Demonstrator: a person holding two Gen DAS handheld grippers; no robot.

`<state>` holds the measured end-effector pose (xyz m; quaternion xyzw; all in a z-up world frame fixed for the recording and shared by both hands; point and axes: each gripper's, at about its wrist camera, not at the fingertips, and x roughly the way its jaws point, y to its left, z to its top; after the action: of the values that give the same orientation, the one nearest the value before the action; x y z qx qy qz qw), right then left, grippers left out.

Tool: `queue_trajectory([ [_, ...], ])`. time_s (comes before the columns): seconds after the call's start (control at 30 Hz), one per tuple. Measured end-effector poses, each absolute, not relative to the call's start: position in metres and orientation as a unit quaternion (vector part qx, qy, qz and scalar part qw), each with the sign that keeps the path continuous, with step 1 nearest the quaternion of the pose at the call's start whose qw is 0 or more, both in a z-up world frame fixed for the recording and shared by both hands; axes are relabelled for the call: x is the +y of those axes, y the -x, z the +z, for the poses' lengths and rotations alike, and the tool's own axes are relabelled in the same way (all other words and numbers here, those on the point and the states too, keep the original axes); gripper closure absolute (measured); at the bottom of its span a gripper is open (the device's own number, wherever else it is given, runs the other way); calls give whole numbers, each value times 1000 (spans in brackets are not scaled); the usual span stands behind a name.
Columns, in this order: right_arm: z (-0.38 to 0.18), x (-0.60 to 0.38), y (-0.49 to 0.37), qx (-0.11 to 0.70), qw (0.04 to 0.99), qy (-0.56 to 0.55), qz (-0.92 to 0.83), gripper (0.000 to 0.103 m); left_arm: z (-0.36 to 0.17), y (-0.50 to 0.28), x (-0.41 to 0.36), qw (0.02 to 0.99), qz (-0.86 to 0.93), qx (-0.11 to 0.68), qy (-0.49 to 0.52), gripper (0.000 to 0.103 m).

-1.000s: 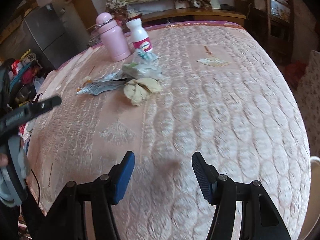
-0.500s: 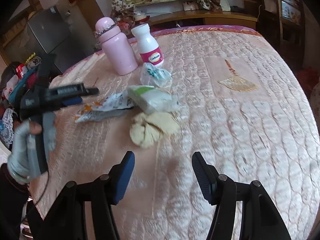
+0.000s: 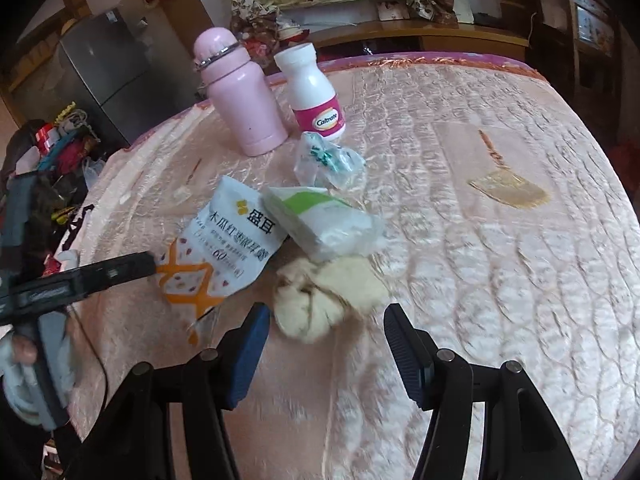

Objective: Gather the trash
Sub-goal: 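Grasp the orange-and-white snack bag with the left gripper while the right gripper grasps the beige cloth, then carry the snack bag and beige cloth over the white bucket with both grippers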

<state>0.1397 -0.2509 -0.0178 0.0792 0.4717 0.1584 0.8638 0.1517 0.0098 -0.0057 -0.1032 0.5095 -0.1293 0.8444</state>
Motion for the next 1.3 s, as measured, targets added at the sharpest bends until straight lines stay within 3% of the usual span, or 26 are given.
queue_trajectory([
  [0.1,-25,-248,-152,466,863,-98,170,42,-3,-151,3,845,-141,505,102,20],
  [0.13,-27,-248,-154,465,862,-105,174,62,-4,-153,-2,845,-144,505,100,19],
  [0.17,-28,-249,-154,463,862,-108,174,68,-4,-155,-5,846,-146,504,98,19],
  [0.6,6,-293,-82,432,877,-101,184,69,-34,-165,-65,838,-138,525,54,19],
  [0.63,7,-294,-78,430,878,-100,183,69,-34,-161,-70,838,-138,526,48,23],
  [0.7,11,-297,-70,427,881,-93,180,69,-32,-154,-76,838,-143,525,36,50],
  [0.77,14,-301,-62,423,884,-92,179,69,-24,-146,-74,840,-146,520,51,64],
  [0.9,18,-306,-47,420,887,-85,175,69,-13,-123,-68,835,-152,521,87,65],
  [1.3,30,-336,15,412,894,-86,154,69,23,-33,-119,841,-194,501,61,65],
])
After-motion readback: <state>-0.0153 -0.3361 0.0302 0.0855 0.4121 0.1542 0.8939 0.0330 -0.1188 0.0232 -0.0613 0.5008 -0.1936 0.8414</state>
